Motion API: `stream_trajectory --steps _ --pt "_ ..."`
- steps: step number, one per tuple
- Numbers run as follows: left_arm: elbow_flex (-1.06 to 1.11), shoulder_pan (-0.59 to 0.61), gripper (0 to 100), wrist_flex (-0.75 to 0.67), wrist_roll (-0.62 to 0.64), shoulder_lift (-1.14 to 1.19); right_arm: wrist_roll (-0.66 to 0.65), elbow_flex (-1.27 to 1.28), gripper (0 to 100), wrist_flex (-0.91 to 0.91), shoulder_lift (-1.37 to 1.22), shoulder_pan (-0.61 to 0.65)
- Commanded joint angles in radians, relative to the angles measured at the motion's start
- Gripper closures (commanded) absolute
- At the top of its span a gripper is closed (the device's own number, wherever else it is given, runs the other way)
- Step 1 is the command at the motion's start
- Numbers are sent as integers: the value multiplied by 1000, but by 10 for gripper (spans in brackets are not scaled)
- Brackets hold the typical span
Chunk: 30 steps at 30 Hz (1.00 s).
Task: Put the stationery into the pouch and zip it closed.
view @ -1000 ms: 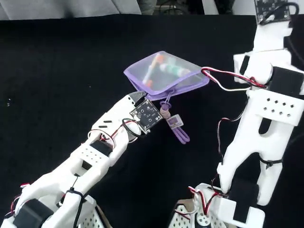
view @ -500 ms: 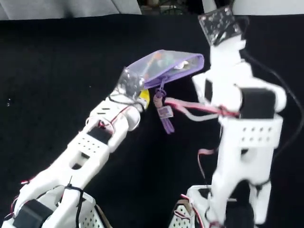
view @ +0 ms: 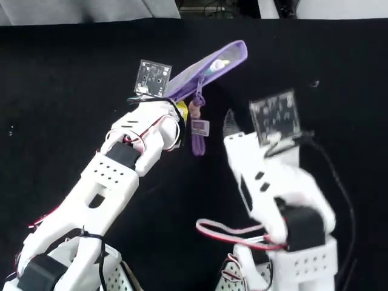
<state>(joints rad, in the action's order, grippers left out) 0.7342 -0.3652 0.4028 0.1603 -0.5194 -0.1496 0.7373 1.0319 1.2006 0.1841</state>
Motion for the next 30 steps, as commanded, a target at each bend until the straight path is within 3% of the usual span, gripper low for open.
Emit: stream_trajectory --steps 1,8,15,24,28,30 --pt "-97 1 973 20 66 -6 66 211 861 -157 174 46" --pt "-162 -18 973 118 87 -15 110 579 861 -463 369 143" --pt "-159 -19 973 141 81 -15 112 710 861 -617 418 176" --pt "-156 -44 973 147 75 -15 112 765 862 -695 418 170" --pt "-137 -96 973 147 -28 -15 112 771 863 -697 418 153" --pt "-134 -102 973 147 -18 -20 112 789 864 -707 418 143"
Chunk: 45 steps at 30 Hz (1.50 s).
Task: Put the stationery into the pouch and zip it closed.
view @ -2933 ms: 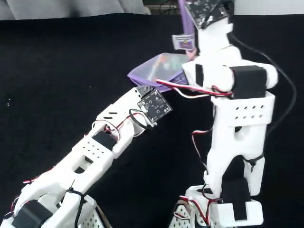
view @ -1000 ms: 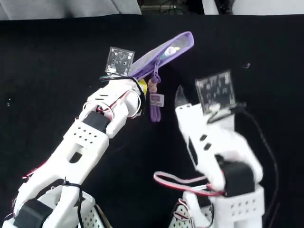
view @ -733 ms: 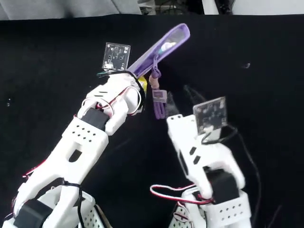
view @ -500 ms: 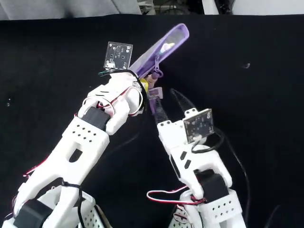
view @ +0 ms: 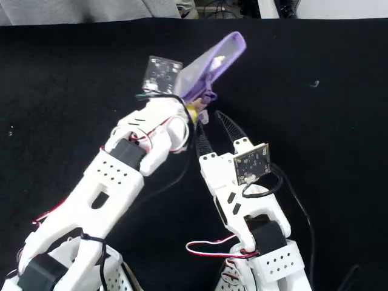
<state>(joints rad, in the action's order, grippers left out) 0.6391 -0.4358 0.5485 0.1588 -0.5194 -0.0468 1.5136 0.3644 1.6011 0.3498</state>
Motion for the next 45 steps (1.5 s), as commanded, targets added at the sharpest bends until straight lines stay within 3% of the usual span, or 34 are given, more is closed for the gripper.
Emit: stream_trajectory --steps 1,13,30,36,45 --pt "-36 -31 973 0 -15 -29 9 24 862 -55 18 -23" --pt "73 -36 973 -2 -11 -226 11 51 864 -101 16 -25" --pt "127 -77 973 5 -17 -247 2 48 864 -101 25 -26" --pt "93 -104 972 72 -18 -247 9 61 864 -140 16 -84" --pt "90 -107 972 80 -18 -249 11 73 864 -104 16 -38"
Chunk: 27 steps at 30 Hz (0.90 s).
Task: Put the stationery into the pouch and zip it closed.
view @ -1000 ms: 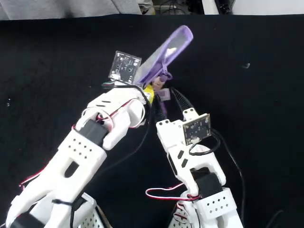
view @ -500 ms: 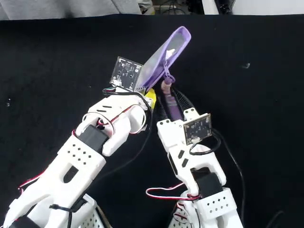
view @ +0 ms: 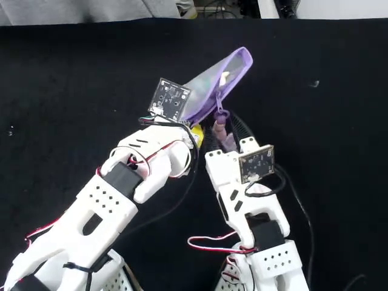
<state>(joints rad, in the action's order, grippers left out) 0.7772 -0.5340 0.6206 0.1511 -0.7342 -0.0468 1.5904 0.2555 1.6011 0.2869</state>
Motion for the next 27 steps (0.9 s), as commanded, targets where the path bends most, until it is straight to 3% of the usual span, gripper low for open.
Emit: stream_trajectory --steps 1,15,22,27 --pt "-47 -8 972 9 -11 -34 11 -1 864 3 16 25" --pt "53 -16 972 3 -64 -242 9 22 865 17 25 23" --pt "64 -18 972 2 -71 -241 9 15 866 17 27 23" --pt "56 -12 972 0 -72 -196 3 13 960 17 27 25"
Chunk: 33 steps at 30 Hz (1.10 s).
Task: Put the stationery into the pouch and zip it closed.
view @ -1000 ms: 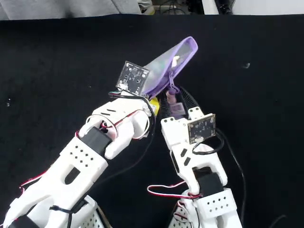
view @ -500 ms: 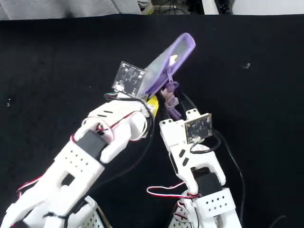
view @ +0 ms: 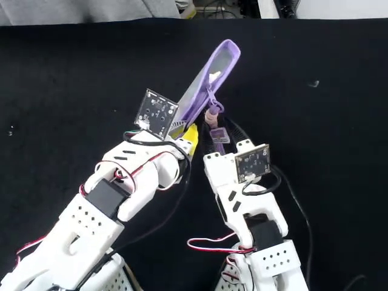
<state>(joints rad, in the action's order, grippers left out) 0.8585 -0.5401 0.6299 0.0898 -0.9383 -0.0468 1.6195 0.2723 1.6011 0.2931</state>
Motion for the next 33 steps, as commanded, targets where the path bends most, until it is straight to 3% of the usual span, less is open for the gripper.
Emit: stream_trajectory --steps 1,13,20,33 --pt "-27 -7 972 -12 -11 12 2 -18 966 0 27 20" --pt "-16 -2 972 -43 -12 35 -21 -31 987 3 27 6" --pt "-15 -2 972 -41 -12 34 -54 -94 988 9 27 -150" --pt "-1 -4 972 -43 -12 34 -63 -208 988 0 15 -310"
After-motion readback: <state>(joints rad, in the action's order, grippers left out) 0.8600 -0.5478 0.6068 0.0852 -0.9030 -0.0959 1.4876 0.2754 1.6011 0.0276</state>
